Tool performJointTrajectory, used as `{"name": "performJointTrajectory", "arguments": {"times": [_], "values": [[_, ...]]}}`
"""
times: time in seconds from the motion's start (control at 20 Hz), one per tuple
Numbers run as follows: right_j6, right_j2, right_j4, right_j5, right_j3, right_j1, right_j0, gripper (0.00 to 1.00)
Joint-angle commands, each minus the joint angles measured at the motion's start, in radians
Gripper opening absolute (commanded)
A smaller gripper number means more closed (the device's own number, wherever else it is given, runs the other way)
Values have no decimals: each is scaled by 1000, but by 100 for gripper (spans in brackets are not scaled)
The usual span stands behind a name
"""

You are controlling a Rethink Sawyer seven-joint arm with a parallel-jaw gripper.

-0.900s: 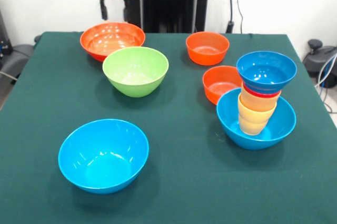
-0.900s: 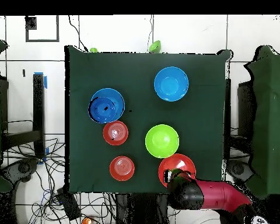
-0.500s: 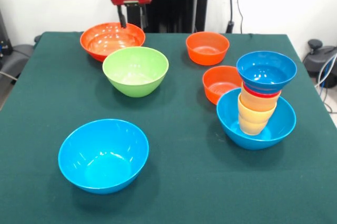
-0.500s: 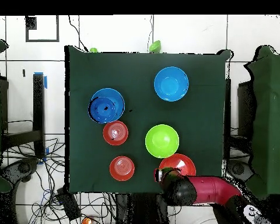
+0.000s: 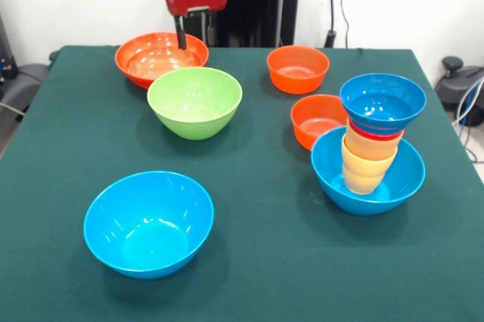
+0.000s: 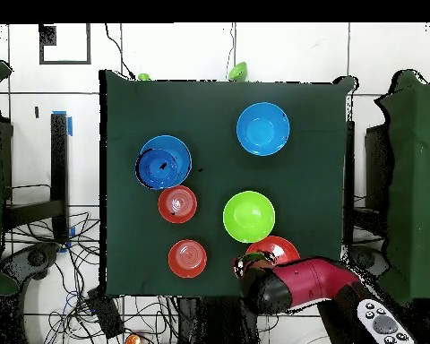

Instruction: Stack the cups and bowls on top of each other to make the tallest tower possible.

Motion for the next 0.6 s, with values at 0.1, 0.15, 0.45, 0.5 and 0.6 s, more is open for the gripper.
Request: {"name": "performJointTrajectory", "arguments": {"times": [0.1, 0.15, 0.45, 0.5, 0.6], "values": [[-195, 155, -89, 64, -146, 15, -9, 100], [-186, 155, -95, 64, -148, 17, -8, 100], [-176, 173, -88, 95, -154, 3, 0, 100], [-170, 169, -98, 87, -157, 8, 3, 100], [-163, 163, -116, 79, -170, 24, 8, 100]]}}
